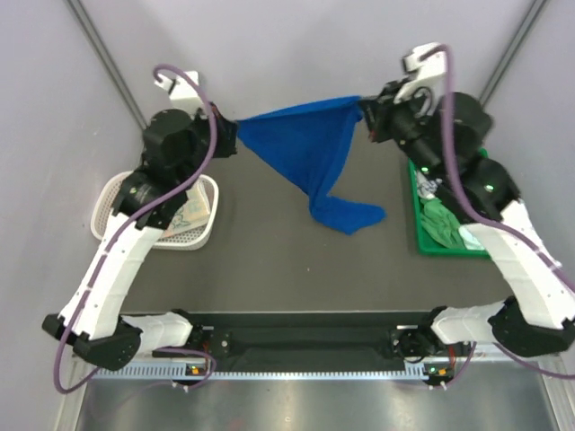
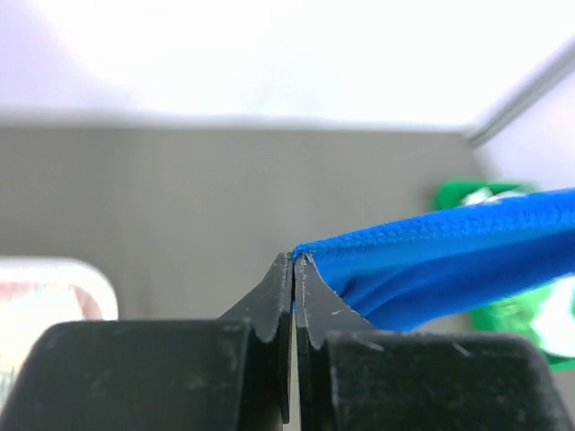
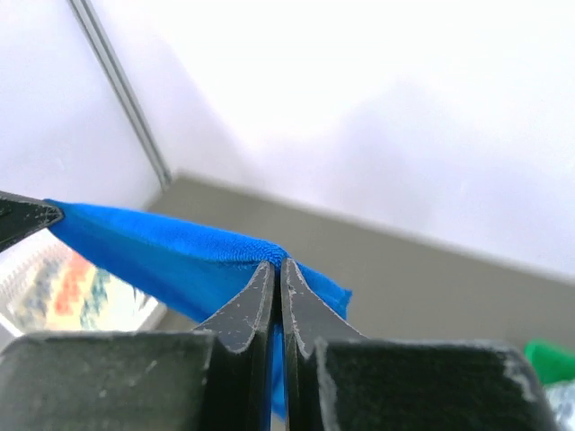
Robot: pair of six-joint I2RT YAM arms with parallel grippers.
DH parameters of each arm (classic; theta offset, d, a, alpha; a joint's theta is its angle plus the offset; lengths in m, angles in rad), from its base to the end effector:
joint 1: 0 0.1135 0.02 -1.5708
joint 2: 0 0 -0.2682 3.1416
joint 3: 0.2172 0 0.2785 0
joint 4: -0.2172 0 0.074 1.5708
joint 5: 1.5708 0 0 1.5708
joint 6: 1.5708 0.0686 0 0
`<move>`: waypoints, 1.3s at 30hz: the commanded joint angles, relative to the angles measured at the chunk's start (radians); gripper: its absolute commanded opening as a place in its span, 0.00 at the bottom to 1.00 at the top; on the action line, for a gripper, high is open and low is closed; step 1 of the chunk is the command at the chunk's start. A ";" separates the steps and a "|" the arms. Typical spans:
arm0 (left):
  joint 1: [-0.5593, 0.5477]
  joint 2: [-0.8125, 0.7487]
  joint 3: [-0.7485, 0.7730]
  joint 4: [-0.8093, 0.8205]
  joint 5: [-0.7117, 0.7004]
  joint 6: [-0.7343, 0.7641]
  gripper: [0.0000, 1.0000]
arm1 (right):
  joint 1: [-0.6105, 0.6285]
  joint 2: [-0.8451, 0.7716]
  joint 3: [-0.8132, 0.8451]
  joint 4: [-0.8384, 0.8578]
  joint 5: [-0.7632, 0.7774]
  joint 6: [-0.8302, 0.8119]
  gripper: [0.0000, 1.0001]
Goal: Fold and stack the towels
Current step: Flatten out the crumpled towel
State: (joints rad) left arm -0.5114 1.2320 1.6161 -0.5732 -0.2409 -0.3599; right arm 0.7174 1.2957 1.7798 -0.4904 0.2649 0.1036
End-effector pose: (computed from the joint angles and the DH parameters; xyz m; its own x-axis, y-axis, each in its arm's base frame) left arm 0.2684 -0.1319 0.4976 -0.2488 -0.2525 -0.9350 0.1958 0.9323 -0.3039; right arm 0.2380 0.1838 0.5504 -0.0499 0.0889 -0.9948 -0.4344 0.8950 0.1018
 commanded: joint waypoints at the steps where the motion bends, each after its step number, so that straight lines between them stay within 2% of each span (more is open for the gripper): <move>1: -0.003 -0.032 0.146 0.105 0.139 0.114 0.00 | -0.009 -0.048 0.118 -0.019 -0.001 -0.140 0.00; 5: -0.003 -0.032 0.277 0.163 0.235 0.156 0.00 | -0.010 -0.093 0.207 -0.017 -0.038 -0.196 0.00; 10: -0.003 -0.023 0.408 0.213 0.374 0.164 0.00 | -0.009 -0.191 0.202 0.015 -0.113 -0.216 0.00; 18: -0.001 -0.058 0.455 0.275 0.514 0.104 0.00 | -0.009 -0.259 0.217 0.046 -0.240 -0.193 0.00; 27: -0.001 -0.120 0.458 0.332 0.512 0.058 0.00 | -0.009 -0.271 0.291 0.076 -0.383 -0.147 0.00; 39: 0.001 -0.141 0.482 0.374 0.532 -0.004 0.00 | -0.009 -0.317 0.285 0.096 -0.429 -0.113 0.00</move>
State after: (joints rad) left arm -0.5201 1.1091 2.0468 -0.3019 0.3519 -0.3447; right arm 0.7177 1.0290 2.0304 -0.4828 -0.2028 -0.0151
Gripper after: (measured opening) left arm 0.015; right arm 0.011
